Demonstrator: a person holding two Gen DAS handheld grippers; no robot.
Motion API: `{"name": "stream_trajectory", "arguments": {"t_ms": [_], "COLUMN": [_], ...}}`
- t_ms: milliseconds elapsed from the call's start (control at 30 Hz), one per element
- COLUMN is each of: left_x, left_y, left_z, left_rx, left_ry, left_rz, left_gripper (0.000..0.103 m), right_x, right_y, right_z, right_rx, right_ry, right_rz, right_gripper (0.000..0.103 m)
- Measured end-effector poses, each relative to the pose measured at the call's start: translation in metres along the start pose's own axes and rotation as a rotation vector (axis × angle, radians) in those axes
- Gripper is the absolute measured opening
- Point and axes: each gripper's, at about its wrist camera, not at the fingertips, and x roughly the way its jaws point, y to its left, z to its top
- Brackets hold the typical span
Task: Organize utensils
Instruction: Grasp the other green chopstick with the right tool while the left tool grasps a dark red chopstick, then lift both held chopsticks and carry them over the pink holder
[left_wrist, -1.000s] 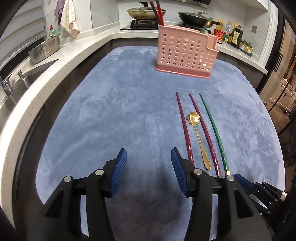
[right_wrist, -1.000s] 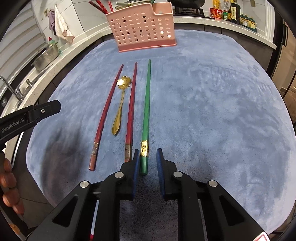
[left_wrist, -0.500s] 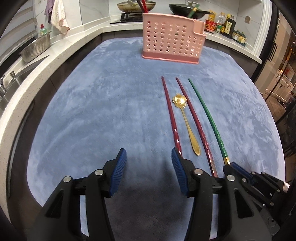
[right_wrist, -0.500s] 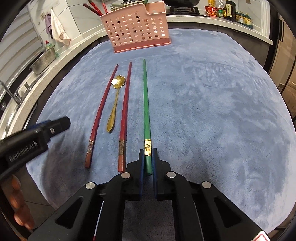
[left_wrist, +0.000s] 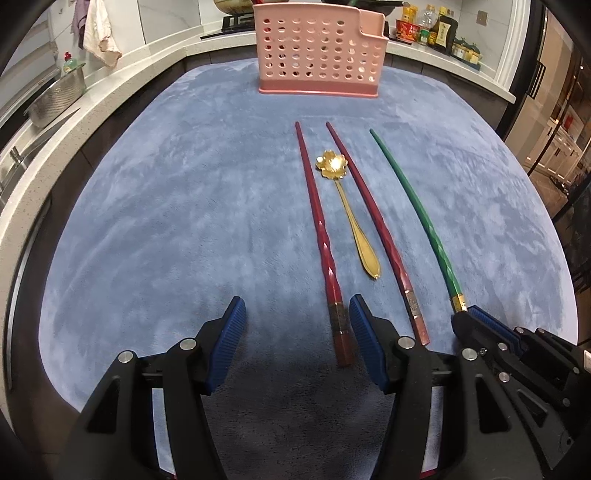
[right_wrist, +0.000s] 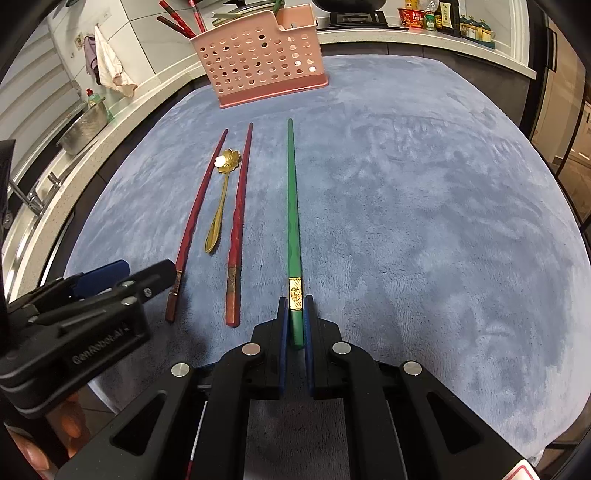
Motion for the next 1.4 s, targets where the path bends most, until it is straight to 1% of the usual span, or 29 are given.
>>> {"name": "stream_trajectory", "arguments": {"t_ms": [133,233,433,500,567,667,1033,1267,1400], "left_x": [0.006,0.01,0.009,0.009,0.008,0.007,-0.001,-0.021,-0.038], "left_y": [0.0,-0.001,-0.005,-0.005,-0.004,-0.003,0.0,0.004,0.012], "left_z": [-0.002,-0.005,-0.009,-0.01,-0.011,-0.011,-0.007,0.005,0.022], "left_rx": [-0.003,0.001,0.022,0.023,0.024,0.015,-0.001,-0.005,-0.03], "left_ry": [0.021,0.039,0.029,0.027,0.027,0.028,0.027,-0.02,-0.066], "left_rz": [-0.004,-0.009,-0.009,-0.014,-0.021,-0.039,-0.065,-0.054,-0.065], "left_gripper": [0.055,0.05,0.035,0.028,0.017,0.007,0.007,0.007,0.007], "right_x": [0.0,0.0,0.0,0.0,0.0,0.0,-0.005,-0.023,-0.04], "right_y": [0.0,0.0,0.0,0.0,0.001,0.001,0.004,0.007,0.007], "right_z": [0.0,0.0,-0.001,-0.001,-0.001,-0.002,0.003,0.016,0.029], "right_rx": [0.0,0.0,-0.002,-0.003,-0.004,-0.006,-0.021,-0.019,-0.004], "right_ry": [0.0,0.0,0.001,0.001,0.002,0.003,-0.001,-0.035,-0.071], "right_rz": [0.0,0.0,-0.002,-0.003,-0.004,-0.006,-0.011,-0.011,0.001], "right_gripper": [0.007,0.007,0.007,0.007,0.007,0.007,0.007,0.007,0.007]}}
